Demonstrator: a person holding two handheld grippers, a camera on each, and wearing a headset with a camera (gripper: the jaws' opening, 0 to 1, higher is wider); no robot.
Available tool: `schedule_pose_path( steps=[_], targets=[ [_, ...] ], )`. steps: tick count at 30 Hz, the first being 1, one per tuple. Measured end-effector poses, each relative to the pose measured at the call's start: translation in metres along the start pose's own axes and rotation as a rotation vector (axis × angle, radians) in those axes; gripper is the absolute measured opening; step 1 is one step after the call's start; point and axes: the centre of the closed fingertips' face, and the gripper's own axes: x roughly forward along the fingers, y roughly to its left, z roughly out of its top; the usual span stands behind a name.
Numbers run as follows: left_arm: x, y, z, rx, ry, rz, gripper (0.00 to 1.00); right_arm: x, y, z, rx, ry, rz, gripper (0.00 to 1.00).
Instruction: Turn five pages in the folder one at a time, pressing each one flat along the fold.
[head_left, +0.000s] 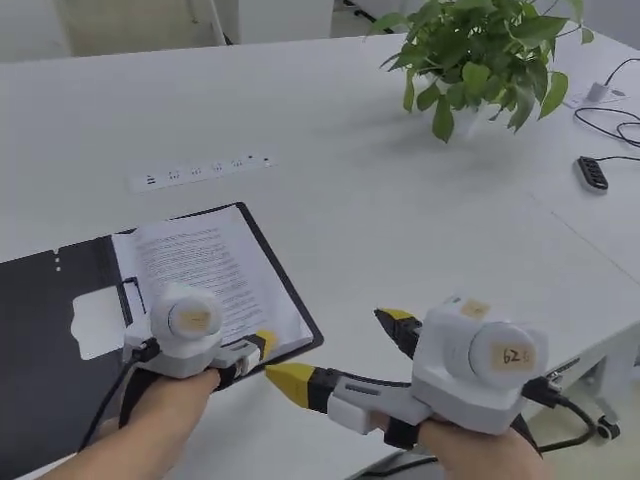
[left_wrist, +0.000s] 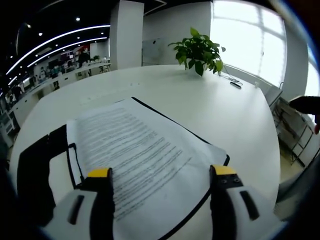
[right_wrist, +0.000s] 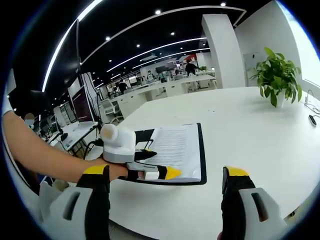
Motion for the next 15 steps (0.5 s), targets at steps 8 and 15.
schedule_pose_path(
  steps=[8, 15],
  targets=[
    [0.011, -0.008, -0.001, 0.08, -0.006, 0.003, 0.7, 0.003, -0.003, -0.002, 0.015, 0.004, -0.011, 0.92],
    [0.012, -0.019, -0.003, 0.111, -0.031, -0.03, 0.53, 0.007, -0.005, -0.001, 0.028, 0.002, -0.013, 0.92]
  ],
)
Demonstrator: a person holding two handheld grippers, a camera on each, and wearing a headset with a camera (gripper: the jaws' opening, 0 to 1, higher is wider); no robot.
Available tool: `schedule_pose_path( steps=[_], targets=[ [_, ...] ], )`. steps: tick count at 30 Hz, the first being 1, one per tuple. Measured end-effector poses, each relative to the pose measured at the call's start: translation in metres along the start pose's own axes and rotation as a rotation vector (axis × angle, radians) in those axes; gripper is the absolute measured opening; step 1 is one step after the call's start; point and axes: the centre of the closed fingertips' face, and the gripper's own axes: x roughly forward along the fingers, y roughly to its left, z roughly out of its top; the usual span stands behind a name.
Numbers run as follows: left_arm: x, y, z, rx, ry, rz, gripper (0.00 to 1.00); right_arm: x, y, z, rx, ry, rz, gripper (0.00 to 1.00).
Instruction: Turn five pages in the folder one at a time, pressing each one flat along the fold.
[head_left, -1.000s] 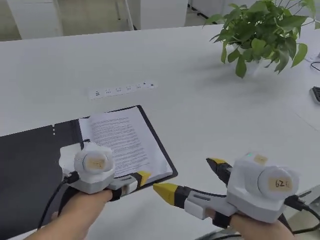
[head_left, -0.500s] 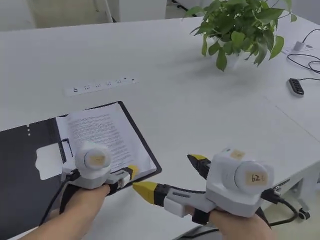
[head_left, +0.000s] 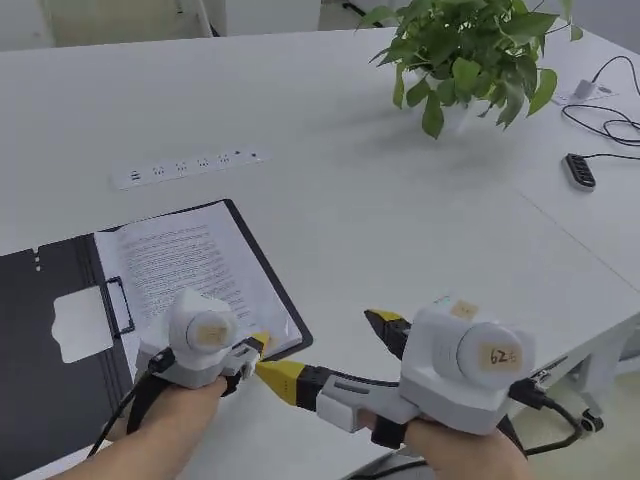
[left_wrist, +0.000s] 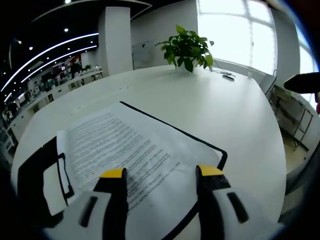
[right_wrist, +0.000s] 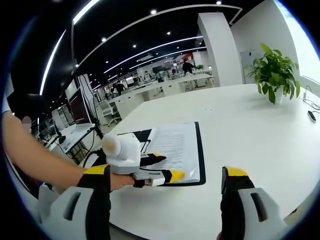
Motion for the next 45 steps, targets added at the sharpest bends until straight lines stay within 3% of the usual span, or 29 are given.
schedule_pose_path(
  steps=[7, 14, 22, 25, 31, 35, 39, 45],
  targets=[
    [0.0, 0.009, -0.001, 0.002, -0.011, 0.009, 0.37, 0.009, 0.001, -0.001, 0.002, 0.008, 0.011, 0.91],
    [0.0, 0.01, 0.0, 0.013, -0.016, 0.007, 0.26, 0.022, 0.001, -0.005, 0.001, 0.03, 0.017, 0.87],
    [0.0, 0.017, 0.0, 0.014, -0.015, 0.02, 0.14, 0.046, -0.008, -0.015, 0.013, 0.086, -0.001, 0.69],
    [0.0, 0.026, -0.001, 0.005, -0.005, 0.045, 0.06, 0.058, -0.012, -0.019, 0.029, 0.109, -0.009, 0.62],
    [0.001, 0.023, -0.001, 0.004, -0.009, 0.027, 0.06, 0.084, -0.026, -0.025, 0.092, 0.135, -0.041, 0.45],
    [0.001, 0.023, -0.001, -0.002, -0.011, 0.03, 0.05, 0.097, -0.035, -0.037, 0.124, 0.182, -0.066, 0.45],
    [0.001, 0.023, -0.001, -0.003, -0.013, 0.032, 0.05, 0.105, -0.041, -0.044, 0.166, 0.198, -0.076, 0.38],
    [0.0, 0.023, -0.001, -0.007, -0.015, 0.035, 0.05, 0.114, -0.046, -0.054, 0.199, 0.227, -0.091, 0.36]
  ],
)
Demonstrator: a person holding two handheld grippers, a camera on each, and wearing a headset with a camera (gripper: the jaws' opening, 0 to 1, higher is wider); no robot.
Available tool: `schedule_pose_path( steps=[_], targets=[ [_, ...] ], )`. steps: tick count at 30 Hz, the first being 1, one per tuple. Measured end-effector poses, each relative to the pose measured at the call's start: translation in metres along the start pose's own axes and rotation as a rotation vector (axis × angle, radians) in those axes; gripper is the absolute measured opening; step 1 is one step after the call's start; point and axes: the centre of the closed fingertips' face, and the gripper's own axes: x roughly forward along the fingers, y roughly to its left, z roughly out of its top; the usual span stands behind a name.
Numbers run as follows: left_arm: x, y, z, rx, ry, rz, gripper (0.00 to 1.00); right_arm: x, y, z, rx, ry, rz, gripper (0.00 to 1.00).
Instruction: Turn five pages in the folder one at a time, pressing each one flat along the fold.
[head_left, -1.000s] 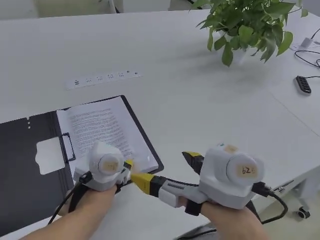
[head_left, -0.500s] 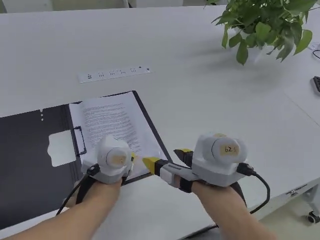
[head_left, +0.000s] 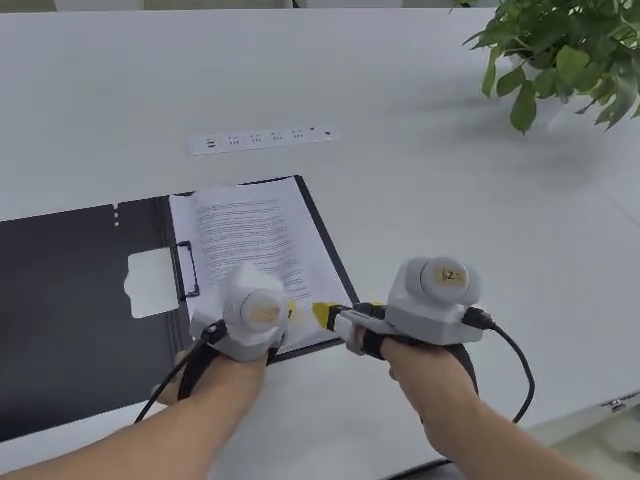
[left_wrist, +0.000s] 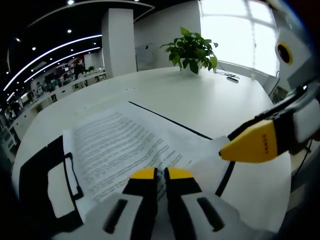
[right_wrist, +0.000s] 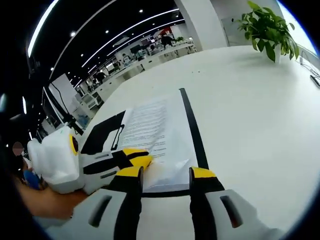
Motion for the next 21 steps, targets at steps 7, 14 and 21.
schedule_pose_path(
  steps=[7, 14, 21],
  targets=[
    [-0.001, 0.0, 0.0, -0.013, -0.001, 0.002, 0.05, 0.01, -0.006, -0.005, 0.03, 0.025, -0.022, 0.21],
    [-0.001, 0.0, 0.0, -0.018, 0.0, 0.004, 0.05, 0.011, -0.018, -0.008, 0.099, 0.014, -0.085, 0.04],
    [-0.001, 0.0, 0.0, -0.025, 0.004, 0.004, 0.05, 0.007, -0.017, -0.005, 0.176, -0.028, -0.078, 0.0]
  ],
)
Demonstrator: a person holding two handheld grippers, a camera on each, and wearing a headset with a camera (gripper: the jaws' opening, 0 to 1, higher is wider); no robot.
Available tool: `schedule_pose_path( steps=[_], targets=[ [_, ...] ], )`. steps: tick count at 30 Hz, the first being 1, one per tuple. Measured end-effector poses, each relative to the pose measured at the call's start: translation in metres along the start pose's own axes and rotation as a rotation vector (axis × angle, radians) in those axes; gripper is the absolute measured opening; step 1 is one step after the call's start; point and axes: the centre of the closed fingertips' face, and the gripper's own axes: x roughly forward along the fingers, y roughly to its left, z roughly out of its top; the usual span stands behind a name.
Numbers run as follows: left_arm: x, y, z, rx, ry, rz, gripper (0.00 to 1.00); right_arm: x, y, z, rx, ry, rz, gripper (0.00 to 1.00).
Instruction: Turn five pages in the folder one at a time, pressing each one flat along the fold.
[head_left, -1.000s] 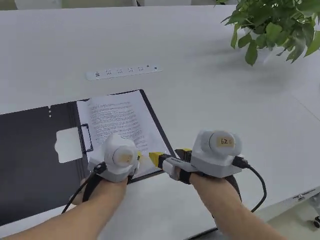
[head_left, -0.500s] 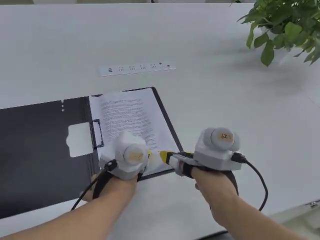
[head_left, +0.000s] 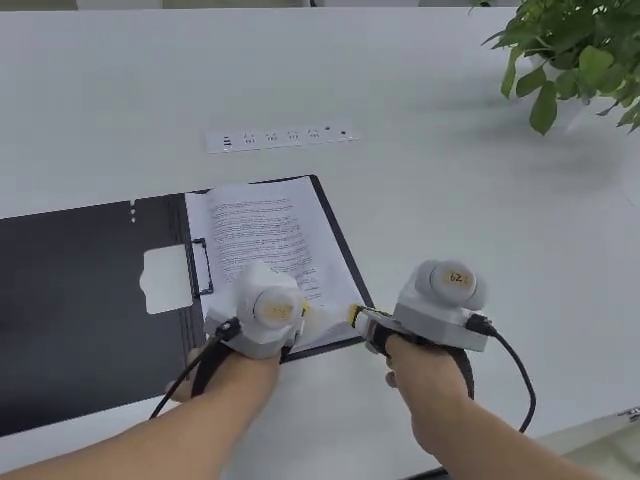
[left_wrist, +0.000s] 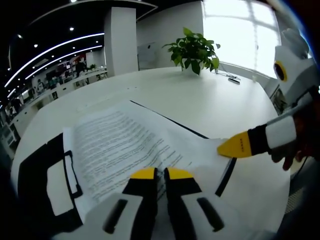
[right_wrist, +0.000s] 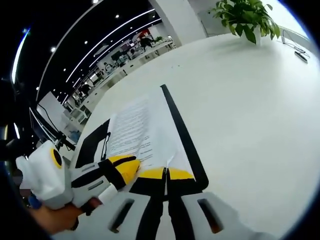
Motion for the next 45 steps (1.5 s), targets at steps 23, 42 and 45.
schedule_pose_path(
  steps=[23, 42, 45],
  targets=[
    [-0.086, 0.026, -0.006, -0.167, -0.003, -0.092, 0.26, -0.041, 0.082, 0.032, -0.018, -0.185, 0.282, 0.0],
    [-0.214, 0.091, -0.027, -0.188, -0.08, 0.034, 0.29, -0.035, 0.204, -0.024, -0.176, -0.079, 0.511, 0.0],
    [-0.226, 0.099, -0.03, -0.193, -0.093, 0.065, 0.29, -0.028, 0.214, -0.035, -0.195, -0.046, 0.519, 0.0]
  ],
)
